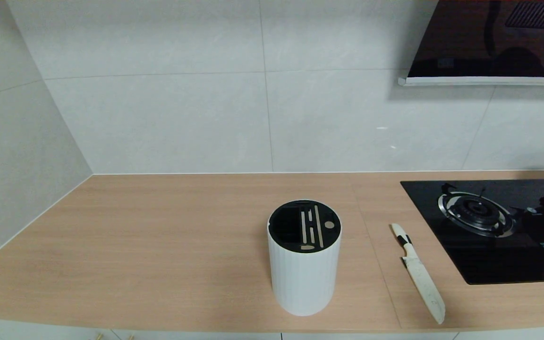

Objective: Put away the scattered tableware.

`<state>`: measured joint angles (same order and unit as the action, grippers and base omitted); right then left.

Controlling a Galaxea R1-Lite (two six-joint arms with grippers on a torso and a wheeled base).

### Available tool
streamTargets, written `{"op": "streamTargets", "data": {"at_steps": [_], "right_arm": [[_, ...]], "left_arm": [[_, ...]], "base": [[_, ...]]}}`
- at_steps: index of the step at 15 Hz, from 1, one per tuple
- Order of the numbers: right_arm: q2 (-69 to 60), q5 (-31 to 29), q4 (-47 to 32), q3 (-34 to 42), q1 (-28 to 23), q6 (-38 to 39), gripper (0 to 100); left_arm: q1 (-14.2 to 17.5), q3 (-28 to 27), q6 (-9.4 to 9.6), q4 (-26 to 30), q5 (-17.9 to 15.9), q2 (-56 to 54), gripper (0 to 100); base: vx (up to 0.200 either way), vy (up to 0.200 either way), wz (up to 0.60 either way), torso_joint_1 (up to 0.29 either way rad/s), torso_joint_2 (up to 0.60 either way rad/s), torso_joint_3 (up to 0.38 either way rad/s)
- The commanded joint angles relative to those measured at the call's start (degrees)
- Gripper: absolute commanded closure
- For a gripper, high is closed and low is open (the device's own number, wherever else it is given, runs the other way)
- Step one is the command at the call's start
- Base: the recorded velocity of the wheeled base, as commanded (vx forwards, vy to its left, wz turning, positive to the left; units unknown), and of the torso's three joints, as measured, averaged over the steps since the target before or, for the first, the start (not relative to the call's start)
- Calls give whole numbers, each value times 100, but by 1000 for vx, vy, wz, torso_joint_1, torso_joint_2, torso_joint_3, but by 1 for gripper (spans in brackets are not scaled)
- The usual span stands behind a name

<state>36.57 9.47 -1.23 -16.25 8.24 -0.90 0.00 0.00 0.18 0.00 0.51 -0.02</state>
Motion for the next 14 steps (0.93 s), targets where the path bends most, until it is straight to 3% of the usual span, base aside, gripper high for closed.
{"op": "streamTargets", "data": {"at_steps": [1, 7, 14], "right_arm": [[2627, -51, 976, -229, 556, 11, 0], [4754, -824, 2813, -317, 793, -15, 0], [6248, -1334, 3270, -1170, 837, 2, 0]], "left_arm": [[0, 0, -1, 0, 2, 2, 0], [0, 0, -1, 0, 2, 2, 0], [0, 0, -1, 0, 2, 2, 0]], "base": [[0, 0, 0, 0, 0, 0], [0, 0, 0, 0, 0, 0], [0, 0, 0, 0, 0, 0]]}}
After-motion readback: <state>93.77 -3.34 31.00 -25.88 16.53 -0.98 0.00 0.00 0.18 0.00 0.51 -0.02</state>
